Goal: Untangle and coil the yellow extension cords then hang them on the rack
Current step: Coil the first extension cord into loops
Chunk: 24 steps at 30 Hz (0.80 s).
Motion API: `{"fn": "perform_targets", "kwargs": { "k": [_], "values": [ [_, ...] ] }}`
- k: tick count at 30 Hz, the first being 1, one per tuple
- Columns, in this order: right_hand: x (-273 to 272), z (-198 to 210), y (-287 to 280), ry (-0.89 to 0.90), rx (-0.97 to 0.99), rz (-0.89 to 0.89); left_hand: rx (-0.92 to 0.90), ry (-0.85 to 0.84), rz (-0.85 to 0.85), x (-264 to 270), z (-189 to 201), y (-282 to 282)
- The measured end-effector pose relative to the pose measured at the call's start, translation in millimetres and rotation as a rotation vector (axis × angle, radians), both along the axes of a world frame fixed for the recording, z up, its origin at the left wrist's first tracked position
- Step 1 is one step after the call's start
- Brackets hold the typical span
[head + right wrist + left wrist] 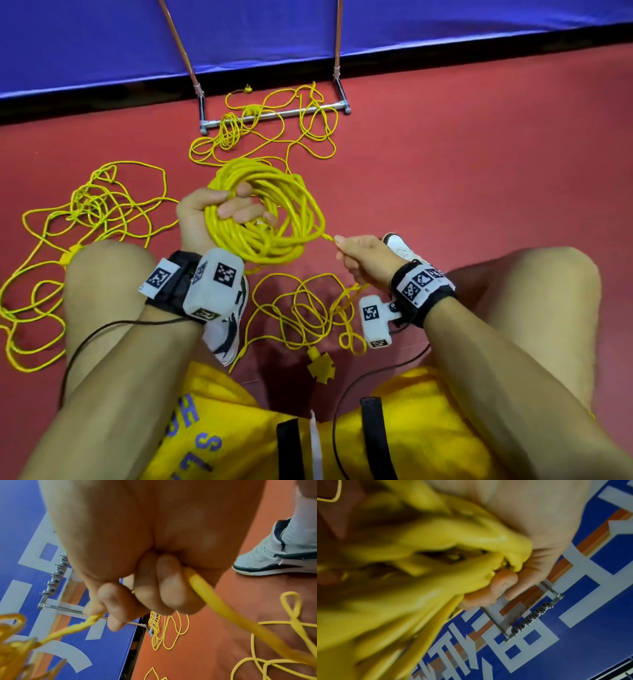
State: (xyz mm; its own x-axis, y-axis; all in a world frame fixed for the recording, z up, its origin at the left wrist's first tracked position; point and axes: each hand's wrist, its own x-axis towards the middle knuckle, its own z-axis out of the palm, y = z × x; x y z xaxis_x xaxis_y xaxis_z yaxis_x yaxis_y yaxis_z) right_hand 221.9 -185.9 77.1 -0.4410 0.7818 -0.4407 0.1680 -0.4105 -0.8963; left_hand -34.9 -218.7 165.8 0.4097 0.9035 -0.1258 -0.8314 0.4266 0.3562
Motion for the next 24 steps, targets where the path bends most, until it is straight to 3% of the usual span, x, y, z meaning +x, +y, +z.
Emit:
{"fn": "perform_targets", "kwargs": {
  "k": [4, 9, 12, 15, 19, 22, 24],
  "values": [
    [-2, 4, -6, -0.083, 0.056, 0.087, -0.059, 0.007, 0.21, -7, -3, 5],
    [0, -21, -17, -0.474, 0.182, 0.183, -0.092, -0.027, 0.437, -17, 6, 9],
    [3, -32, -16, -0.627, 0.34, -0.082, -0.077, 0.026, 0.514, -27, 8, 10],
    [5, -38, -10, -0.593, 0.516, -0.339, -0.063, 0.094, 0.525, -26, 10, 6],
    [3, -36, 1, -0.449, 0.467, -0.515, -0.024, 0.149, 0.509, -20, 20, 2],
    [-4, -39, -8, -0.421, 0.313, -0.238, -0.017, 0.176, 0.586, -18, 22, 7],
    [-12, -38, -22, -0.259, 0.195, 0.034, -0.038, 0.234, 0.686, -18, 18, 16]
  ]
}}
